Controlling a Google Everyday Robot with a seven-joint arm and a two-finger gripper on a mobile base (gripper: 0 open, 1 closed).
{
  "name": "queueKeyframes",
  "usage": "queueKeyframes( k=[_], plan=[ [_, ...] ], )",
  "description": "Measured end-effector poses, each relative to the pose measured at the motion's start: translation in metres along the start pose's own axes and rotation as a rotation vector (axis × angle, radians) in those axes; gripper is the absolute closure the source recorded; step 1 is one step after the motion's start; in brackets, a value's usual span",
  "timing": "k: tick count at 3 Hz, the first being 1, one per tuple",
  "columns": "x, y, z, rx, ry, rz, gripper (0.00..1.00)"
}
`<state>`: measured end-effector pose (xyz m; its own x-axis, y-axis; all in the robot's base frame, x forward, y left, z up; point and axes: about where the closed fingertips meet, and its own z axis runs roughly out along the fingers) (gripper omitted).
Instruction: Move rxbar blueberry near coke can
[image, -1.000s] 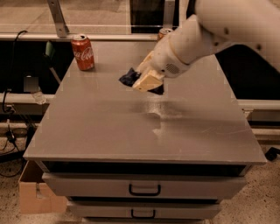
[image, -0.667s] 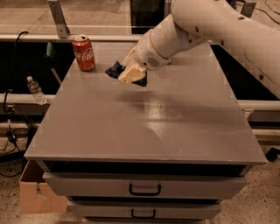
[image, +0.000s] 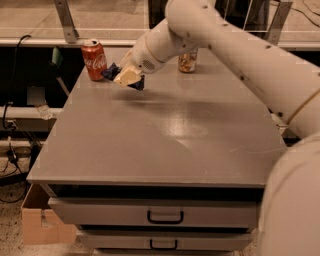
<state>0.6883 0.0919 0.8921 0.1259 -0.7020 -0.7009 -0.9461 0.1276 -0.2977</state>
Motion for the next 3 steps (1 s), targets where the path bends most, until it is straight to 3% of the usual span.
queueKeyframes(
  k=[1,2,3],
  plan=[
    [-0.004,-0.022,0.025,0.007,-0.02,0.013,1.0],
    [-0.013,-0.032,0.047,-0.003,-0.033,0.019,0.83],
    [-0.018,-0.037,0.063,-0.008,-0.04,0.034,0.59]
  ],
)
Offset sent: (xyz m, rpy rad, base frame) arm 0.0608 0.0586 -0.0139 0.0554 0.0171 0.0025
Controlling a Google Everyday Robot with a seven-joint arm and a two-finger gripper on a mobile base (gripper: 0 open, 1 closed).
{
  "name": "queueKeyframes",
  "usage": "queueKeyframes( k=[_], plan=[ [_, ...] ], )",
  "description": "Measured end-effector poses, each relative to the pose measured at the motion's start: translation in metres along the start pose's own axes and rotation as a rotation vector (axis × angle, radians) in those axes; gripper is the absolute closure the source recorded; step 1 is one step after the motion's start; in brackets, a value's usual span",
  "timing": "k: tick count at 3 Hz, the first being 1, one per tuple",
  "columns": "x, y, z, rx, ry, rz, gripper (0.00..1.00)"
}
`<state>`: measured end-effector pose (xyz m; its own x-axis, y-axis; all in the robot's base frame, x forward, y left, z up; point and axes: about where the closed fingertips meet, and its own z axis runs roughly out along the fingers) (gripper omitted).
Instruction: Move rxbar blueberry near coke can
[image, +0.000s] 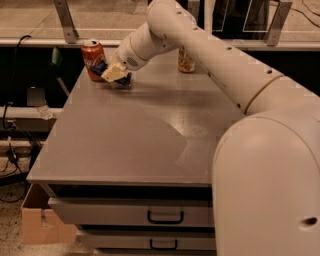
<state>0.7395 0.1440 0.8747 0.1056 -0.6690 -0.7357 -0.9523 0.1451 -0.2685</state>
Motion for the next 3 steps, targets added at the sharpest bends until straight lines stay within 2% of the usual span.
queueKeyframes(
  k=[2,3],
  plan=[
    [0.004,-0.0044,0.0082,0.015,0.002,0.03,0.12],
    [-0.0004,-0.0063,-0.0012,0.044,-0.018,0.032,0.0]
  ],
)
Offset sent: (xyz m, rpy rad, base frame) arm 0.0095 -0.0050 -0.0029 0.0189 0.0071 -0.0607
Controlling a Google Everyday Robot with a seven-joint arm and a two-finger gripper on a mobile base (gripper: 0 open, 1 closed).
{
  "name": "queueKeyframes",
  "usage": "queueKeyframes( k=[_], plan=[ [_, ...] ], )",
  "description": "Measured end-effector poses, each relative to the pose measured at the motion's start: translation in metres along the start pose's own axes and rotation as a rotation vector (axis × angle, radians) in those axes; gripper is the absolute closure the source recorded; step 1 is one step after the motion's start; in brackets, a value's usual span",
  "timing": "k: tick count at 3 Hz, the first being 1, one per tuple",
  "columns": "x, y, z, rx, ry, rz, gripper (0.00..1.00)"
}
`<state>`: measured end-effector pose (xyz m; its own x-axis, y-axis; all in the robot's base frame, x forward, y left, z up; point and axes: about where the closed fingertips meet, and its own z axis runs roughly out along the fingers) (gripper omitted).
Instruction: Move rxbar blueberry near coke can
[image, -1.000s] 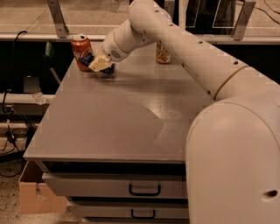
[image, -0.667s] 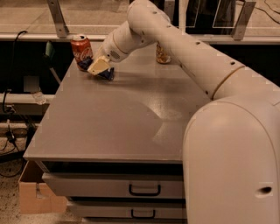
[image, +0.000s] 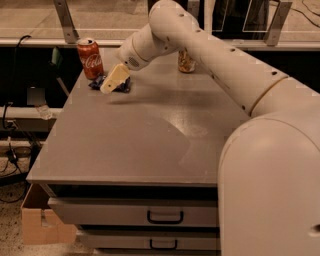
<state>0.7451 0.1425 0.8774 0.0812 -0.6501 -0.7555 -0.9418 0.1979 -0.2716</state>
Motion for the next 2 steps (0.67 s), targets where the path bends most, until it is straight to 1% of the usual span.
queueKeyframes(
  k=[1,2],
  plan=[
    [-0.001,-0.003,-0.031,0.059,-0.034,0.006,0.0],
    [0.004,0.006,-0.087,0.126,-0.095,0.025,0.0]
  ],
)
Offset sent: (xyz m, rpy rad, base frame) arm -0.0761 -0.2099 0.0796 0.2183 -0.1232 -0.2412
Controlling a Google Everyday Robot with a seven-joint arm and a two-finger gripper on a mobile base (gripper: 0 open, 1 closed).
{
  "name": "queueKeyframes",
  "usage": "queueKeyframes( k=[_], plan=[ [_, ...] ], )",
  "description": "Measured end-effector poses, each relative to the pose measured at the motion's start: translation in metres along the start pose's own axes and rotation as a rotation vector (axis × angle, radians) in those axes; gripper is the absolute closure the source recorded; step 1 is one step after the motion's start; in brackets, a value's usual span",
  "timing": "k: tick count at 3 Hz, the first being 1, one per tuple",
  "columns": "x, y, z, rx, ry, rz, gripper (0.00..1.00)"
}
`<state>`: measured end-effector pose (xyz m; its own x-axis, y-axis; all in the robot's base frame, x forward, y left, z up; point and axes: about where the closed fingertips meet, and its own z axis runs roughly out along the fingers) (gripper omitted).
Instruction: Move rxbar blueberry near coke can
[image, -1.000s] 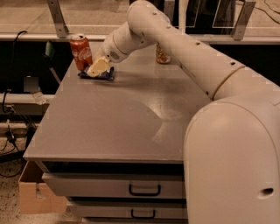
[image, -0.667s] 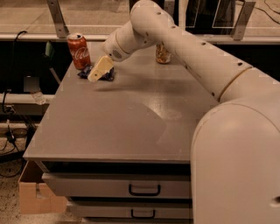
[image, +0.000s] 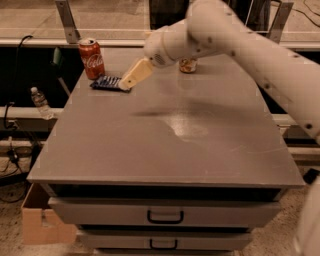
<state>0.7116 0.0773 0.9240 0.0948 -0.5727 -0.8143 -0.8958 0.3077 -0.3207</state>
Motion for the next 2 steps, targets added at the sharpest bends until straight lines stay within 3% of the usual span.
queueKeyframes(
  k=[1,2],
  plan=[
    [0.015,0.005,-0.074,0.055,-0.05,0.022,0.0],
    [0.049,0.003,-0.164,0.137,-0.027,0.034,0.0]
  ],
)
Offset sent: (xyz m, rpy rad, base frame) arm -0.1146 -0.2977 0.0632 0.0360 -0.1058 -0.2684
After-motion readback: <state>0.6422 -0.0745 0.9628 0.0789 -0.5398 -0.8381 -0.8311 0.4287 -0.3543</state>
